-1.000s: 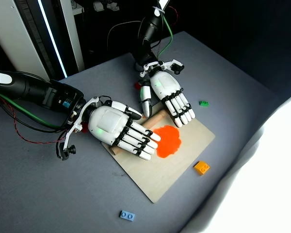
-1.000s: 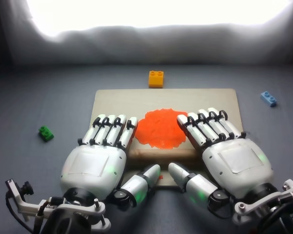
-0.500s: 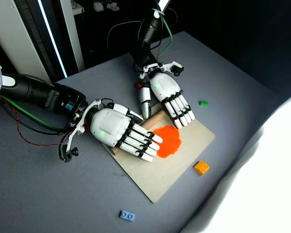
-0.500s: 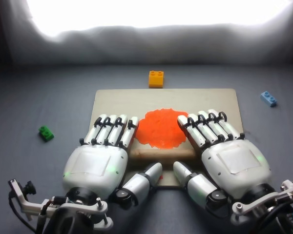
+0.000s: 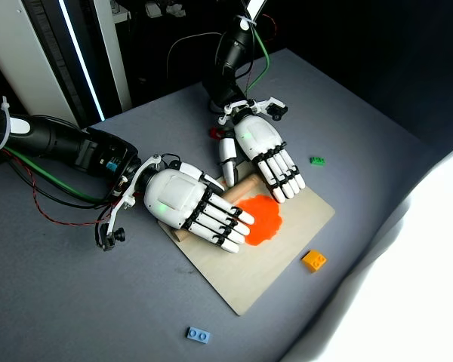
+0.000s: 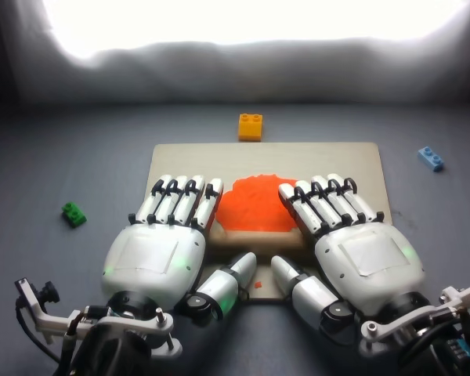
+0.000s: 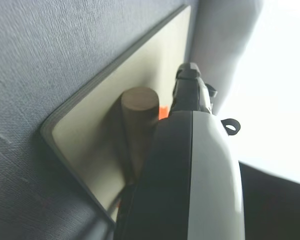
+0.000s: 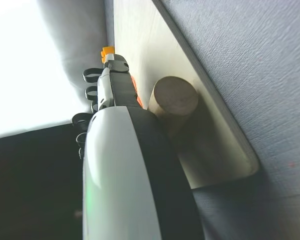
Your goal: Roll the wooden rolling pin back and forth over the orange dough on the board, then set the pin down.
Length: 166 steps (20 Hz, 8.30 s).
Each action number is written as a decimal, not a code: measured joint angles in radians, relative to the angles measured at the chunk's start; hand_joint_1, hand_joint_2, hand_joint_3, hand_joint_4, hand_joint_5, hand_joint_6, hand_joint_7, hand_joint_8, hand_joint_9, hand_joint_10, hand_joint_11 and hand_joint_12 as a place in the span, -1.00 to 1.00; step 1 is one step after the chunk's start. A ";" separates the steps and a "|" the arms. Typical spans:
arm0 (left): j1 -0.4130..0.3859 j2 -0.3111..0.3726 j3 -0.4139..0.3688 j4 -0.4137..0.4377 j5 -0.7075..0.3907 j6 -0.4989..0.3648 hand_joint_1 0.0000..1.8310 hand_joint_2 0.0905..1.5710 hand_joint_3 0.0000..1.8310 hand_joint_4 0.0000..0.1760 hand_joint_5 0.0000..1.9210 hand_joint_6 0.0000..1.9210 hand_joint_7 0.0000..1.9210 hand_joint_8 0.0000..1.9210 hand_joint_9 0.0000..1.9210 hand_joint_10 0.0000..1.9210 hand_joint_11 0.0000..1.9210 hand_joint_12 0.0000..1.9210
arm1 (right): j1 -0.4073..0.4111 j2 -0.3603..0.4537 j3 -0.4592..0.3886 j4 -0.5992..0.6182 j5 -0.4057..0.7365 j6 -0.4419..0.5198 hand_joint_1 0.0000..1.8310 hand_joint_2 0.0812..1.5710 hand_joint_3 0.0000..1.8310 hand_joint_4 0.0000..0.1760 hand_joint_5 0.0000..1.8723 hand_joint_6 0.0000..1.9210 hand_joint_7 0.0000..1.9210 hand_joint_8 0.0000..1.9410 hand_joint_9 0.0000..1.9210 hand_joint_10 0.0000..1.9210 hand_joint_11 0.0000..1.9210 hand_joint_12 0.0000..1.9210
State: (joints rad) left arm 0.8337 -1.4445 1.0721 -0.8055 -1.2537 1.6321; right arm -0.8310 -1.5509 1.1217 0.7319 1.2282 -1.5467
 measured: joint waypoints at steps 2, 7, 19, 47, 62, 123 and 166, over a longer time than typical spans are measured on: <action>-0.003 0.000 0.004 -0.003 0.001 0.000 -1.00 0.76 -0.96 -1.00 -1.00 -1.00 -1.00 -1.00 -1.00 -1.00 -1.00 -1.00 | 0.000 -0.003 0.003 0.001 -0.001 0.000 -1.00 0.87 -0.95 -1.00 -0.96 -1.00 -0.96 -1.00 -1.00 -1.00 -1.00 -1.00; -0.009 -0.010 0.023 0.000 0.007 0.001 -1.00 0.74 -0.97 -1.00 -1.00 -1.00 -1.00 -1.00 -1.00 -1.00 -1.00 -1.00 | 0.003 -0.005 0.026 0.000 -0.007 0.005 -1.00 0.87 -0.96 -1.00 -0.95 -0.99 -0.94 -1.00 -0.99 -1.00 -1.00 -1.00; -0.021 -0.013 0.038 -0.024 0.008 0.001 -1.00 0.71 -0.99 -1.00 -1.00 -1.00 -1.00 -1.00 -1.00 -1.00 -1.00 -1.00 | 0.031 -0.014 0.065 0.026 -0.029 0.026 -1.00 0.88 -0.97 -1.00 -0.94 -0.99 -0.94 -1.00 -1.00 -1.00 -1.00 -1.00; -0.063 -0.056 0.137 -0.039 0.068 -0.082 -1.00 0.71 -0.99 -1.00 -1.00 -1.00 -1.00 -1.00 -1.00 -1.00 -1.00 -1.00 | 0.067 -0.028 0.146 0.066 -0.076 0.045 -1.00 0.87 -0.99 -1.00 -0.93 -0.99 -0.93 -0.99 -0.99 -1.00 -1.00 -1.00; -0.089 -0.069 0.199 -0.013 0.122 -0.067 -1.00 0.72 -0.99 -1.00 -1.00 -1.00 -1.00 -1.00 -1.00 -1.00 -1.00 -1.00 | 0.090 -0.054 0.199 0.082 -0.104 0.054 -1.00 0.89 -0.99 -1.00 -0.95 -1.00 -0.95 -1.00 -1.00 -1.00 -1.00 -1.00; -0.174 -0.111 0.378 0.000 0.283 -0.134 -1.00 0.85 -0.97 -1.00 -1.00 -1.00 -1.00 -1.00 -1.00 -1.00 -1.00 -1.00 | 0.155 -0.091 0.335 0.161 -0.179 0.085 -1.00 0.88 -1.00 -1.00 -0.97 -1.00 -0.97 -1.00 -1.00 -1.00 -1.00 -1.00; -0.174 -0.116 0.387 0.008 0.299 -0.176 -1.00 0.88 -1.00 -1.00 -0.85 -1.00 -0.82 -1.00 -0.88 -1.00 -1.00 -0.84 | 0.147 -0.087 0.304 0.163 -0.124 0.084 -1.00 0.88 -1.00 -1.00 -0.68 -0.99 -0.68 -1.00 -0.76 -1.00 -1.00 -0.58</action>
State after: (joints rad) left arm 0.6601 -1.5604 1.4593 -0.7979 -0.9543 1.4563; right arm -0.6842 -1.6375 1.4254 0.8948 1.1046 -1.4628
